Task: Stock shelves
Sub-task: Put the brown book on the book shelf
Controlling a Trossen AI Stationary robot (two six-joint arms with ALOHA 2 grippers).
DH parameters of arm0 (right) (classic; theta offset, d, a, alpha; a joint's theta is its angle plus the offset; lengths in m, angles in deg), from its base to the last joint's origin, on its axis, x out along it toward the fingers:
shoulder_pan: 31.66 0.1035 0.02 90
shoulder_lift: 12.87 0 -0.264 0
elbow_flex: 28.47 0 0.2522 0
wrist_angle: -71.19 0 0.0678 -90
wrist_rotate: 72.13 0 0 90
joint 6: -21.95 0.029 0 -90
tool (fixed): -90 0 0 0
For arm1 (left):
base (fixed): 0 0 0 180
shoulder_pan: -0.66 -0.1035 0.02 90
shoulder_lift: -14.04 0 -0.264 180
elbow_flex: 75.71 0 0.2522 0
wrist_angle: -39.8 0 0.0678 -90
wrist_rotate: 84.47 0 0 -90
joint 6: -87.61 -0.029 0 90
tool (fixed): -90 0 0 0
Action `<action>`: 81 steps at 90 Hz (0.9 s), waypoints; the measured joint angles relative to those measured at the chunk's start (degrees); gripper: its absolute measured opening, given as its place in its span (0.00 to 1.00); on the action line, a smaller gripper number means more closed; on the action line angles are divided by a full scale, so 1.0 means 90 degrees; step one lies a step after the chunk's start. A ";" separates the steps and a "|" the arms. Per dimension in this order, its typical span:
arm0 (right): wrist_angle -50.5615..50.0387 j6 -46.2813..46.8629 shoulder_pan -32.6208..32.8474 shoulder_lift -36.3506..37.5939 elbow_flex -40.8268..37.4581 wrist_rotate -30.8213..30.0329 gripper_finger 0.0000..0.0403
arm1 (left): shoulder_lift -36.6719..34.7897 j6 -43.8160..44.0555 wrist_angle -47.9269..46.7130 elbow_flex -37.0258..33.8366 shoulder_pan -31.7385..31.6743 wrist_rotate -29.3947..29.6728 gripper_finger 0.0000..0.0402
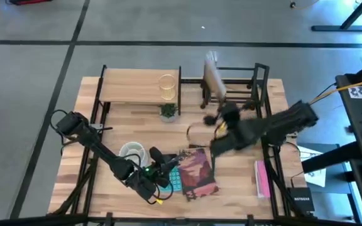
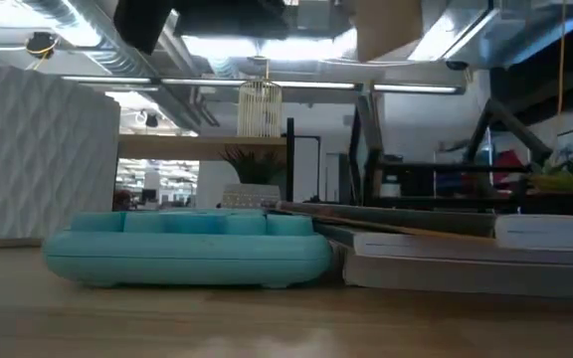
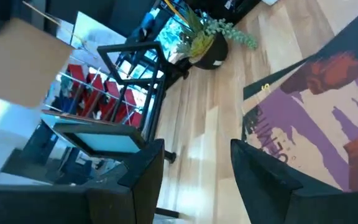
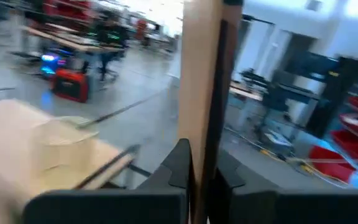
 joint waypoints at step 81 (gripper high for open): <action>0.6143 -0.3416 -0.4799 0.1138 -0.3155 0.5416 0.00 | 0.0002 0.0390 -0.0146 0.0000 -0.0131 -0.0535 0.42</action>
